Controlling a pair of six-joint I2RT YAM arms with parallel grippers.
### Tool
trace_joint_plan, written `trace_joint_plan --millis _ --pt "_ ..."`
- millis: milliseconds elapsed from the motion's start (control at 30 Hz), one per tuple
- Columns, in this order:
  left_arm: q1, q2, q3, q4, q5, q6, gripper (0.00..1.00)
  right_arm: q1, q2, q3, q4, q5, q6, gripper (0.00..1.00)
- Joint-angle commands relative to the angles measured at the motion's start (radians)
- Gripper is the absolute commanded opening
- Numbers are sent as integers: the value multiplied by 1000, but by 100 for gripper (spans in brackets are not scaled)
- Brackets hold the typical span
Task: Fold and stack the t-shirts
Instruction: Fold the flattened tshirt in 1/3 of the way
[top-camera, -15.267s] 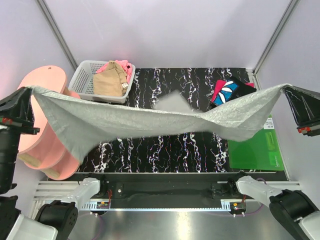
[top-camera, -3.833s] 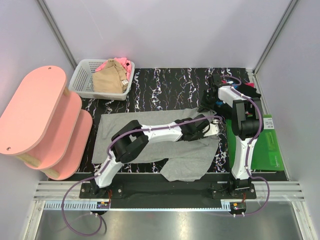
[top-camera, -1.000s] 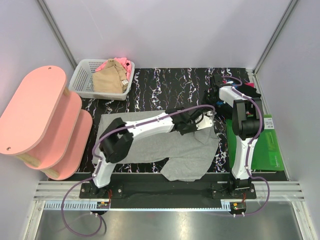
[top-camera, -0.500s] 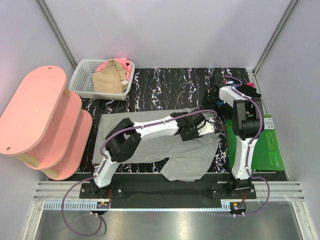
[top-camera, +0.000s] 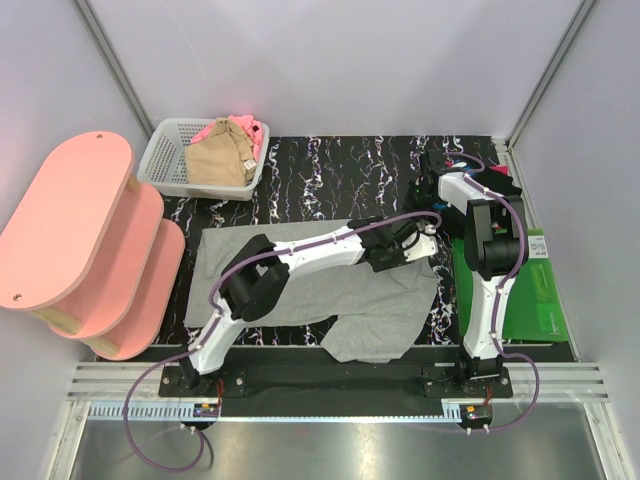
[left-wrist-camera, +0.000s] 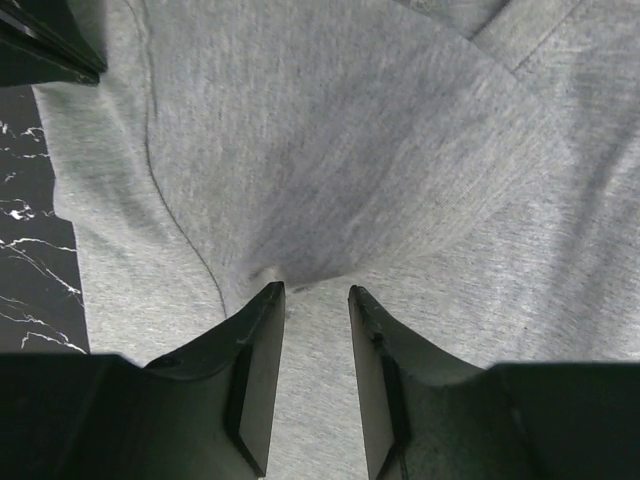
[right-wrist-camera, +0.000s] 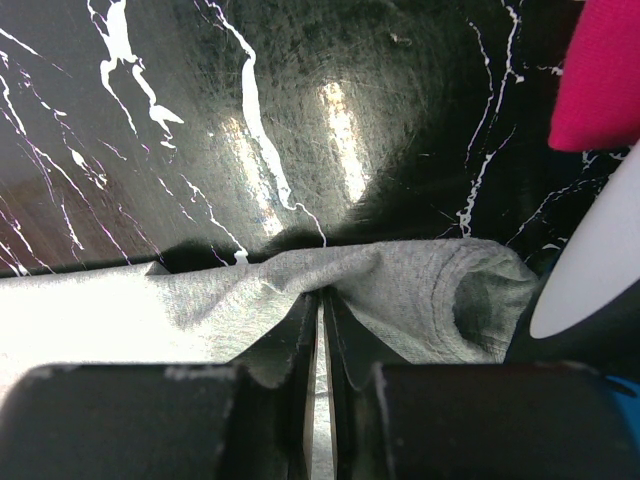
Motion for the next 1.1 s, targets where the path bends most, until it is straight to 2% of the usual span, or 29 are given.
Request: trace_joint_plan --millis 0,500,633,867,1000,1067 --pt "7 23 50 19 -17 1 36 2 8 -35 -14 13 -10 13" --pt "19 48 37 19 -19 10 31 2 10 -29 -16 21 -10 13" --pt "29 66 53 23 -22 15 22 2 7 -30 -16 24 -8 13" --pt "44 83 68 22 -20 15 17 2 5 -29 -16 24 -8 13" --pt "45 71 65 23 -14 15 2 2 5 -29 -16 22 -8 13" --pt "48 56 62 20 -5 13 0 1 8 -30 -16 22 -7 13"
